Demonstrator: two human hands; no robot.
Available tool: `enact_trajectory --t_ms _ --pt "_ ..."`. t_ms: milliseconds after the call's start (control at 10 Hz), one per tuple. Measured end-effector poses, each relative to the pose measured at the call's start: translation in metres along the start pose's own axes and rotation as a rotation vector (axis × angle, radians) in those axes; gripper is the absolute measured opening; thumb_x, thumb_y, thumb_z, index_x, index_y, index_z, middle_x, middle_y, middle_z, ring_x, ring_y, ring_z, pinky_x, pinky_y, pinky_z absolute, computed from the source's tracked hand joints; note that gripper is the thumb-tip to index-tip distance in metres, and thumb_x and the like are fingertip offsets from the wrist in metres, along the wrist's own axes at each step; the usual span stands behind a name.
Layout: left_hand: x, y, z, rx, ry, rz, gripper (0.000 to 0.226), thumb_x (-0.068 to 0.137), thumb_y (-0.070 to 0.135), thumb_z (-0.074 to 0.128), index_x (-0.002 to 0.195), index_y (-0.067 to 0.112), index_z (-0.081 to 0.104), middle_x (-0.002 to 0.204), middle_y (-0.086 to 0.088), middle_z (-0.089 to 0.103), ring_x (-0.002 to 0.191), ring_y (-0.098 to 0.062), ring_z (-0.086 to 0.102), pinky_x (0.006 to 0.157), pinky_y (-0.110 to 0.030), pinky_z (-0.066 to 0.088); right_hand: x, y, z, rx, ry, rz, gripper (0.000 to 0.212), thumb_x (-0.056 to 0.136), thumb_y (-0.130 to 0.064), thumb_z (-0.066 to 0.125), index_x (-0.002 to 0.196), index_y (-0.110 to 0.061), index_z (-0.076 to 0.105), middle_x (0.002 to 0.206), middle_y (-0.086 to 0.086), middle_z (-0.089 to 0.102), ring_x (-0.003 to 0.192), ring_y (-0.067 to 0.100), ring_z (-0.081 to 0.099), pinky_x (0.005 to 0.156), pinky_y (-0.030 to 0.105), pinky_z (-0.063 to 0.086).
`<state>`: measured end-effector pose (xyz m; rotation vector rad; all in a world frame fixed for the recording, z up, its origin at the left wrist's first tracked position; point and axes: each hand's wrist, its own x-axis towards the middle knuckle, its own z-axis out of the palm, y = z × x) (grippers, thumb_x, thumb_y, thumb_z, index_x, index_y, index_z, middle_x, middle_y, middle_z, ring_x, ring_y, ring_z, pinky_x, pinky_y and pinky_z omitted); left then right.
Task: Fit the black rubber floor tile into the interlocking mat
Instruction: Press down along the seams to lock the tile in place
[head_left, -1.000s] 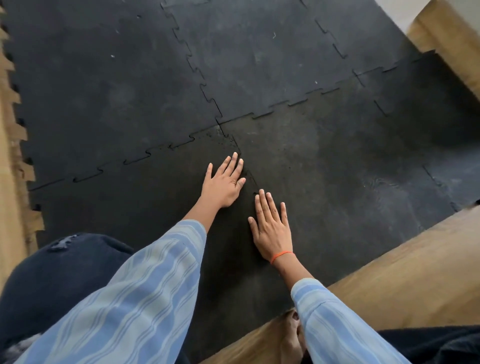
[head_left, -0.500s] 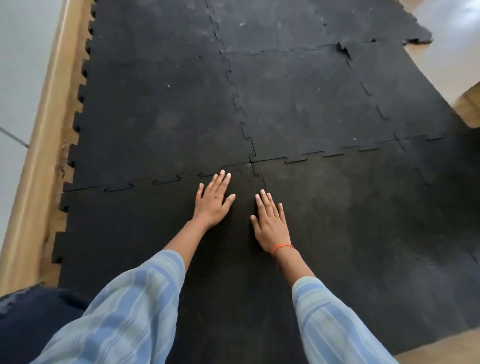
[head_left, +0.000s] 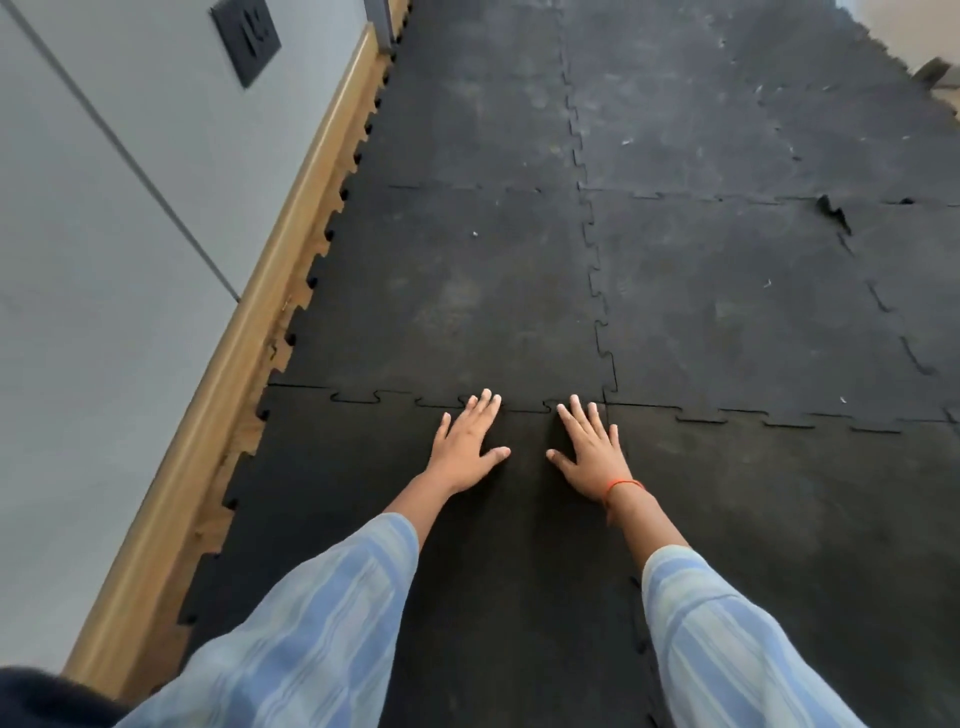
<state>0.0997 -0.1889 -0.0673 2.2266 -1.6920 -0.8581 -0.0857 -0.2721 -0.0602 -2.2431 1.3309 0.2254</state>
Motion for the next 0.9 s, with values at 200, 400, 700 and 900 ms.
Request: enact_trajectory --t_ms 200,400,700,900 --pt "-0.027 -0.069 -0.019 0.059 0.061 -0.139 0.084 0.092 0.057 0.045 0.153 0.027 -0.005 0.158 0.015 -0.016 0.146 -0.007 -0.013 0.117 -0.037 -0.006 0.004 -0.012 0.022 -0.058 0.071 -0.001 0.084 0.087 -0.071 0.037 0.151 -0.036 -0.005 0.16 -0.01 -0.018 0.147 0.016 -0.02 0.118 0.046 -0.011" --pt "-0.026 -0.077 -0.035 0.019 0.032 -0.161 0.105 0.085 0.058 0.057 0.151 0.016 -0.012 0.158 0.002 -0.023 0.147 -0.018 -0.014 0.117 -0.044 -0.001 0.012 -0.037 0.003 0.092 -0.033 0.041 0.09 0.085 -0.057 0.058 0.153 -0.027 0.007 0.161 -0.006 -0.013 0.148 0.021 -0.016 0.116 0.056 -0.006" --pt "-0.037 -0.151 -0.085 0.085 -0.036 -0.473 0.138 0.061 0.08 0.061 0.149 0.012 -0.021 0.155 -0.005 -0.031 0.145 -0.021 -0.022 0.116 -0.049 -0.004 0.02 -0.091 0.044 0.06 -0.019 -0.178 0.09 0.083 -0.058 0.058 0.153 -0.034 0.006 0.16 -0.018 -0.01 0.147 0.012 -0.018 0.114 0.052 -0.015" --pt "-0.03 -0.101 -0.12 0.069 -0.259 -0.529 0.111 0.079 0.058 0.065 0.152 0.007 -0.001 0.161 -0.012 -0.01 0.148 -0.03 -0.002 0.118 -0.05 0.009 0.02 -0.116 0.0 0.04 -0.267 -0.086 0.088 0.089 -0.05 0.055 0.153 -0.027 0.0 0.162 -0.007 0.0 0.149 0.02 -0.004 0.117 0.056 0.0"
